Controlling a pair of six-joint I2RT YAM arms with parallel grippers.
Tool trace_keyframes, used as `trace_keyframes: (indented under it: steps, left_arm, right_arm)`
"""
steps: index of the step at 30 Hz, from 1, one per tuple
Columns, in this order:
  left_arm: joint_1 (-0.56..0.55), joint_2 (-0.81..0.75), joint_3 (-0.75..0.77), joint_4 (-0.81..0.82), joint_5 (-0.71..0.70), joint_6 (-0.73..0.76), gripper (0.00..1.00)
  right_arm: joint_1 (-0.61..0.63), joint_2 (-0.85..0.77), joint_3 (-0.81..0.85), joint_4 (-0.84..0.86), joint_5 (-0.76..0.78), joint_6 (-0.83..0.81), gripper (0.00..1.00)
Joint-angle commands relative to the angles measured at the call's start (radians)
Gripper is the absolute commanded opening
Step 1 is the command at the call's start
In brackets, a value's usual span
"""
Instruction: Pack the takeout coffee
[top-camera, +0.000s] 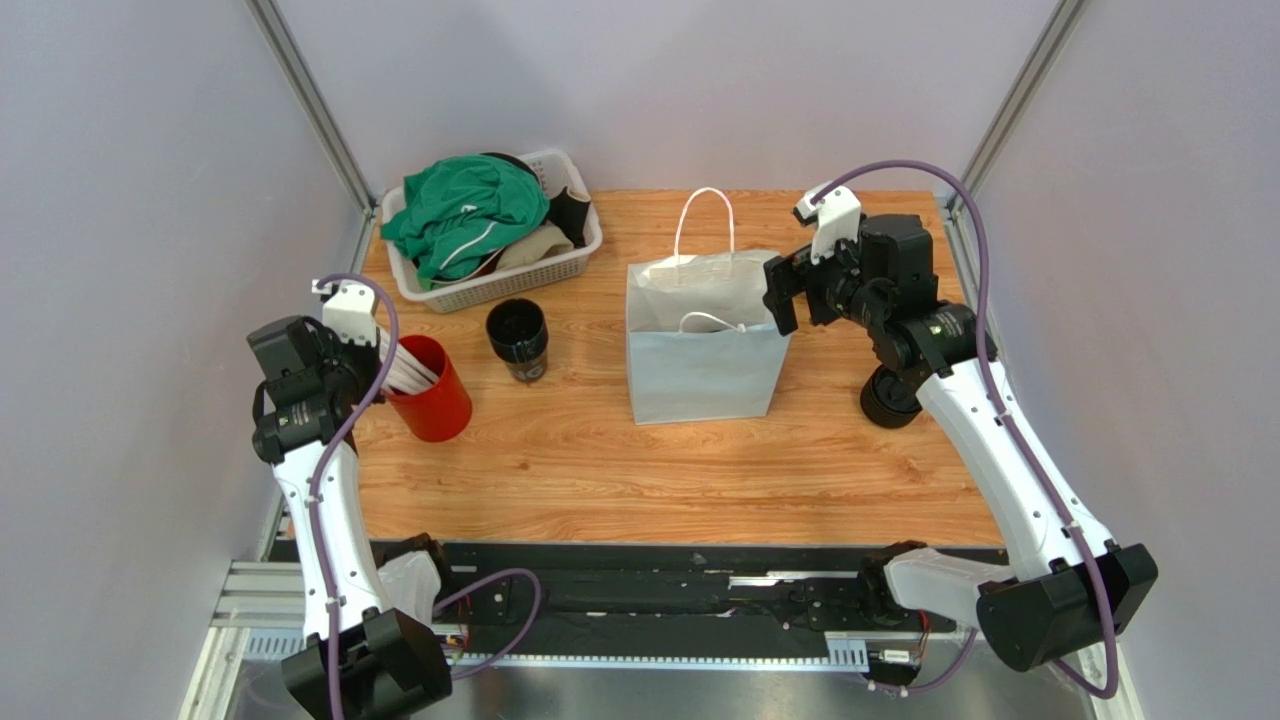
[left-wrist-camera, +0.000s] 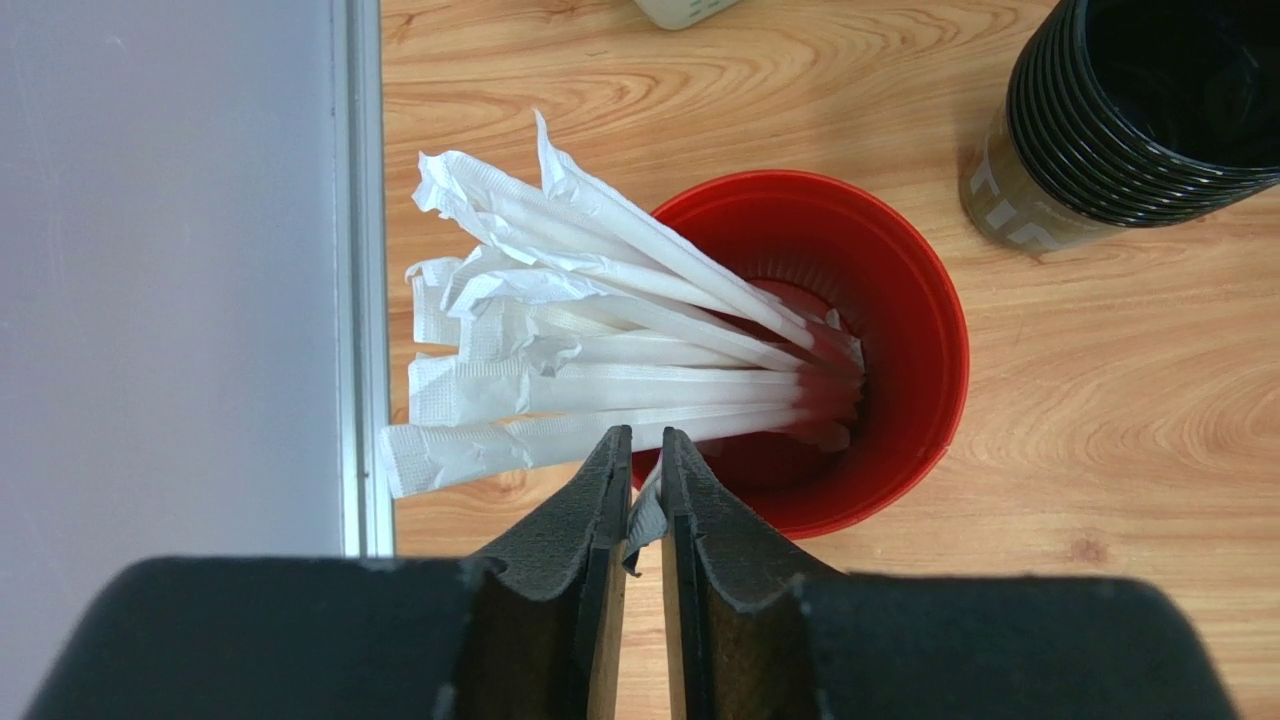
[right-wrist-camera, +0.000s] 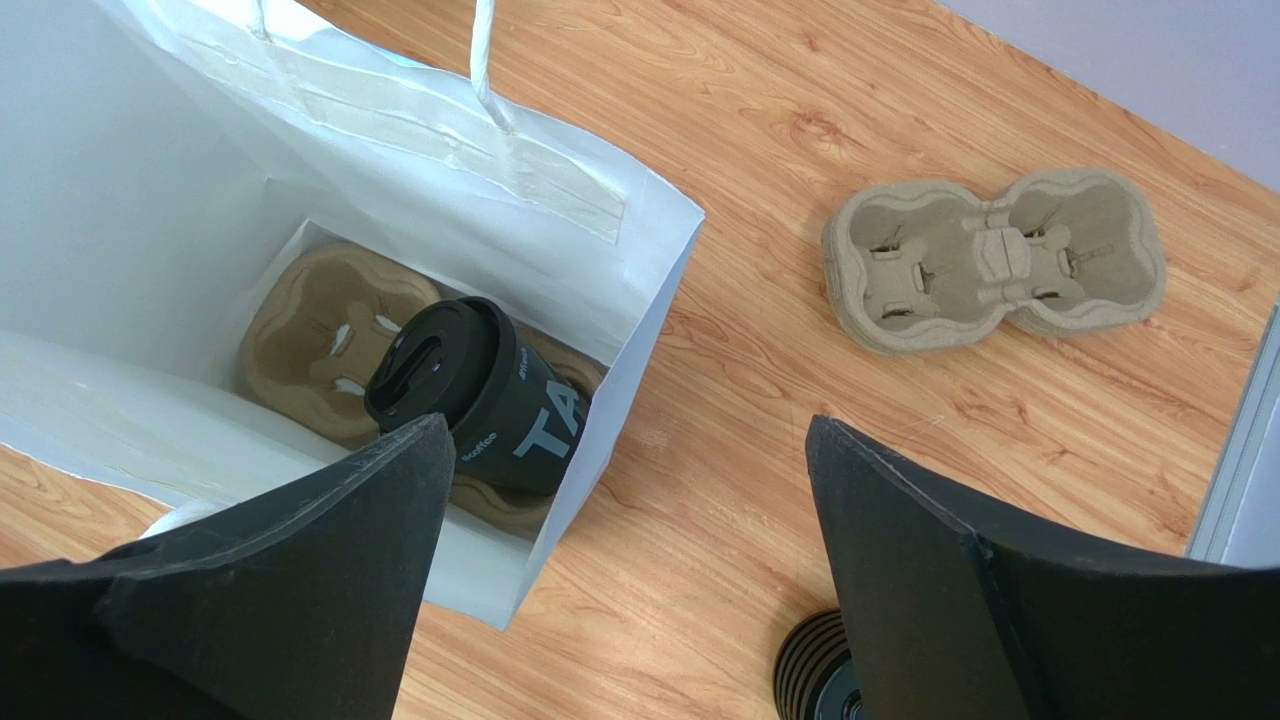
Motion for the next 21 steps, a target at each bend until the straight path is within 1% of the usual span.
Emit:
trace_keyframes:
  steps: [1,16,21]
  left_arm:
    - [0.010,-0.036,0.034,-0.016,0.041,-0.006,0.17]
    - [0.012,-0.134,0.224,-0.180,0.147,-0.036,0.16]
    - [0.012,-0.156,0.341,-0.254,0.196,-0.052,0.17]
  right_arm:
    - [-0.005,-0.006,-0.002,0.053,0.008,0.015,0.93]
    - [-0.023,-0.031,-0.015,0.076,0.020,0.024,0.93]
    - [-0.037,-0.044,-0.021,0.083,0.014,0.032,0.93]
